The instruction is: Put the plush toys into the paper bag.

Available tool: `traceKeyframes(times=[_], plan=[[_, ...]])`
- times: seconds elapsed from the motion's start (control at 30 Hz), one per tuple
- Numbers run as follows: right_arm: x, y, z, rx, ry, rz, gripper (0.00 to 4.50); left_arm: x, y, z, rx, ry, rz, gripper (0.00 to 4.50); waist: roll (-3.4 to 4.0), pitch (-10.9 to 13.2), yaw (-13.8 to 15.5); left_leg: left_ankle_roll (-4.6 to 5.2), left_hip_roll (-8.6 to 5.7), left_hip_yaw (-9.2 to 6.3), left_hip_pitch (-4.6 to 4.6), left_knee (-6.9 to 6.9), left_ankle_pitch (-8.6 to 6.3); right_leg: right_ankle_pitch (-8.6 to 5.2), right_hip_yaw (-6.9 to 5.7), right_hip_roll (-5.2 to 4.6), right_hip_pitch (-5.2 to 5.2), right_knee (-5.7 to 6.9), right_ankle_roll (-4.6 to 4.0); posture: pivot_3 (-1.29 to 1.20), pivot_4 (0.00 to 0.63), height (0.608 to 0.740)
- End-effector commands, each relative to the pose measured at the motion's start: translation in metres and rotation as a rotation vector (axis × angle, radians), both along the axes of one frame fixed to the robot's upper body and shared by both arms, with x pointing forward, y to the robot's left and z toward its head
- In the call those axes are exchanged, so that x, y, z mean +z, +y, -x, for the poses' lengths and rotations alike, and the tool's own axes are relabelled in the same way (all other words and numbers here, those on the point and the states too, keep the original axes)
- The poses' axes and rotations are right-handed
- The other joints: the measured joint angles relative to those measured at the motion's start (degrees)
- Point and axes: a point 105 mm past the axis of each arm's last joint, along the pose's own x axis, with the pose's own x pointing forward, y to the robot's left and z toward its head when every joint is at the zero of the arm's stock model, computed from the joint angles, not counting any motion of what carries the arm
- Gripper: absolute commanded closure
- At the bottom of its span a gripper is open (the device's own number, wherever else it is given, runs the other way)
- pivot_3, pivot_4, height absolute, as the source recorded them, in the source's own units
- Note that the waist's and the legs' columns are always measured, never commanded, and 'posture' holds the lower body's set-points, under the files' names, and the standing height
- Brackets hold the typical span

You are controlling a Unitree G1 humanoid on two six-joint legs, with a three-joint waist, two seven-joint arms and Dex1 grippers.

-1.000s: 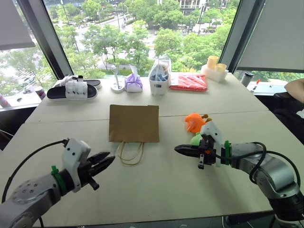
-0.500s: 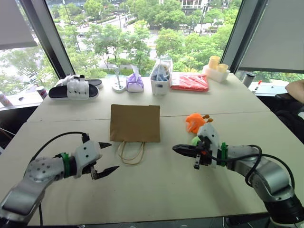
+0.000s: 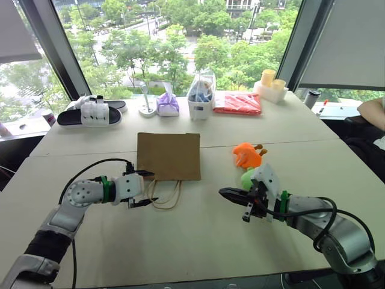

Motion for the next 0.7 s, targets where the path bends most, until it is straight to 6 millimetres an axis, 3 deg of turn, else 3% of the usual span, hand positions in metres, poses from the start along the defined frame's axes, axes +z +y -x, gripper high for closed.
traceKeyframes(times=[0.03,0.17,0.4,0.7], plan=[[0.014,0.002,0.002,0.006,-0.06,-0.015,4.5,0.01,-0.007,-0.002,-0.034,-0.039,0.02,2.3,0.0,0.0,-0.07,0.0,0.0,0.0,0.0,0.0,0.0,0.0,0.0,0.0,0.0,0.02,0.0,0.0,0.15,0.74],[0.014,0.004,0.001,0.005,-0.064,-0.017,4.5,0.018,-0.014,0.0,-0.054,-0.026,0.063,4.4,0.0,0.0,-0.09,0.0,0.0,0.0,0.0,0.02,0.0,0.01,0.0,0.0,0.0,0.04,0.01,0.0,0.15,0.74],[-0.009,0.035,-0.02,-0.064,-0.062,0.051,4.5,0.069,-0.043,0.012,-0.008,0.189,0.459,4.46,-0.02,0.0,-1.12,0.0,0.08,-0.09,0.01,0.13,0.01,0.0,0.01,0.01,-0.02,0.27,0.02,0.0,0.15,0.74],[-0.015,0.086,-0.044,-0.093,-0.061,-0.015,4.5,0.072,-0.055,0.036,0.012,0.343,0.556,4.46,-0.03,0.0,-1.56,-0.19,0.04,-0.01,0.06,0.08,0.12,0.01,0.04,0.04,-0.36,0.73,-0.02,0.0,0.15,0.74]])
